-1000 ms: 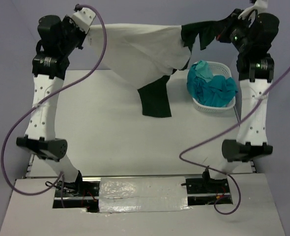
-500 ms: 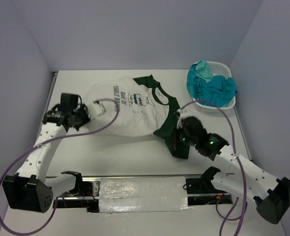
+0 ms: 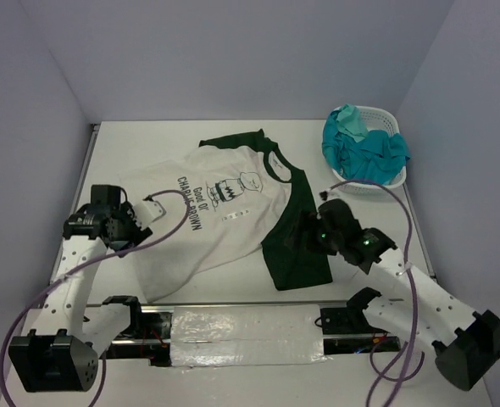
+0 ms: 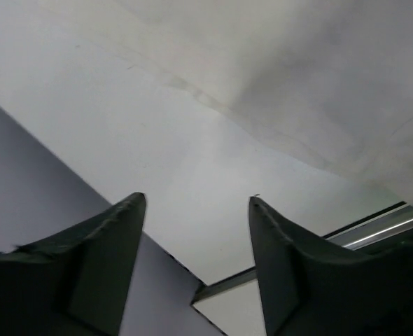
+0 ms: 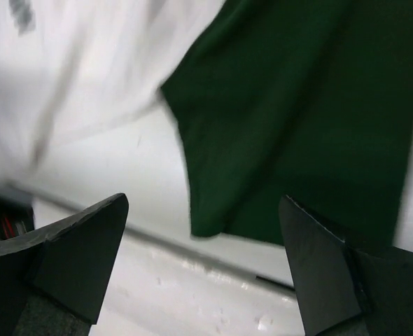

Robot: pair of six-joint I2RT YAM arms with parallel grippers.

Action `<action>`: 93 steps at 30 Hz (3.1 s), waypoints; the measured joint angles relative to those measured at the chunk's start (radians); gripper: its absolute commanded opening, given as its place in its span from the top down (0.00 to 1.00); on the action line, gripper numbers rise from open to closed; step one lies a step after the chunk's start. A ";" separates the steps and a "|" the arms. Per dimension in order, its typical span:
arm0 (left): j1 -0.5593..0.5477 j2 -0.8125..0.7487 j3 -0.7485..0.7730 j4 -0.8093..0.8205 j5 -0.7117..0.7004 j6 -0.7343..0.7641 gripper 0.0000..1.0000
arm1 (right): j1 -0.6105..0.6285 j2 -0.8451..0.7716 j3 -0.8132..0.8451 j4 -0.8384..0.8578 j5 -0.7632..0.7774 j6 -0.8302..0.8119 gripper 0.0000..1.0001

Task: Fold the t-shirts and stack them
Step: Flatten out the tshirt

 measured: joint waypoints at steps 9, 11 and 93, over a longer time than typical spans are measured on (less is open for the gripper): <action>-0.388 0.098 0.167 -0.085 0.010 -0.061 0.23 | -0.392 0.205 0.005 0.011 -0.037 -0.055 0.09; -0.550 0.129 0.113 -0.079 -0.013 -0.056 0.19 | -0.405 0.256 -0.029 0.028 -0.042 -0.051 0.09; -0.048 0.185 -0.103 0.283 -0.190 0.105 1.00 | 0.038 0.646 0.163 0.034 -0.066 0.265 1.00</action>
